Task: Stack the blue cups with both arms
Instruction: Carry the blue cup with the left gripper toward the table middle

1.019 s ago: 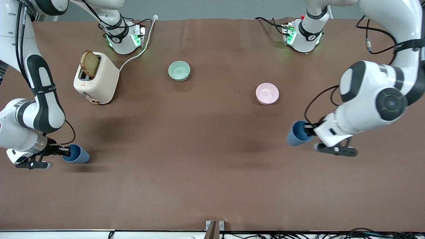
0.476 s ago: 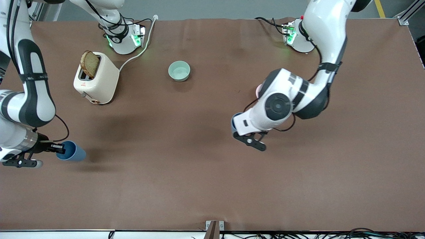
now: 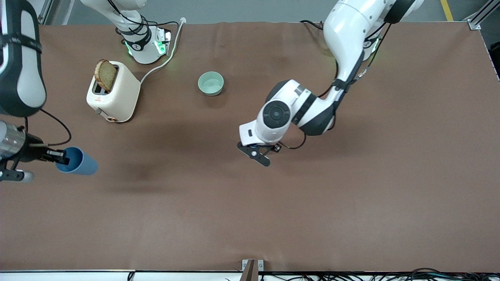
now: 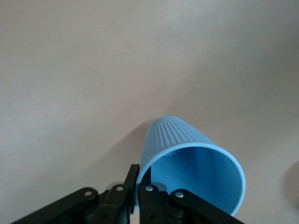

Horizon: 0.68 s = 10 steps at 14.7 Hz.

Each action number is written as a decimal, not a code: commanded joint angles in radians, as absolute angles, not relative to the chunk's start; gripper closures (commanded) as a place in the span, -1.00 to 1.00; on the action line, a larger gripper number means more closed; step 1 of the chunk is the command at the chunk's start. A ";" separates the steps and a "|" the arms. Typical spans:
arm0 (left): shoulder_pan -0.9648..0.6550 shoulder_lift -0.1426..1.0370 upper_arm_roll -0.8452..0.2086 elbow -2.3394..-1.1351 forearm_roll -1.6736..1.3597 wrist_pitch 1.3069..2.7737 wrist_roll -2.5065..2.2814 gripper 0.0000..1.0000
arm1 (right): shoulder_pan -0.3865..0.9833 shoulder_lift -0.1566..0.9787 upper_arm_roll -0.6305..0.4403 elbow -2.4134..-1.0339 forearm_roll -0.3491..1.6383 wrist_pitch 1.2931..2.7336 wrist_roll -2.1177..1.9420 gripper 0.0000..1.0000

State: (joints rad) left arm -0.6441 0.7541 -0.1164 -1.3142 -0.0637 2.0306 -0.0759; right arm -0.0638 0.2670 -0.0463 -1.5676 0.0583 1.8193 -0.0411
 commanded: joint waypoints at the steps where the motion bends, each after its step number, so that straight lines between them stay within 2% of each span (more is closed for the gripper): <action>1: -0.686 0.790 -0.101 -1.282 -0.048 2.086 -0.072 0.98 | -0.057 0.157 -0.048 -1.594 0.058 1.718 -0.021 0.99; 5: -0.707 0.822 -0.100 -1.289 -0.013 2.103 -0.071 0.95 | -0.057 0.054 -0.046 -1.603 0.060 1.611 -0.021 0.99; 7: -0.713 0.836 -0.100 -1.287 0.028 2.103 -0.071 0.69 | -0.057 0.029 -0.046 -1.603 0.060 1.582 -0.021 0.99; 8: -0.713 0.835 -0.100 -1.289 0.032 2.103 -0.072 0.24 | -0.057 0.019 -0.046 -1.603 0.060 1.574 -0.021 0.99; 9: -0.713 0.827 -0.100 -1.289 0.037 2.103 -0.072 -0.76 | -0.055 0.011 -0.046 -1.603 0.060 1.572 -0.021 0.99; 10: -0.713 0.813 -0.100 -1.289 0.041 2.088 -0.071 -1.00 | -0.055 0.008 -0.046 -1.600 0.060 1.572 -0.021 0.99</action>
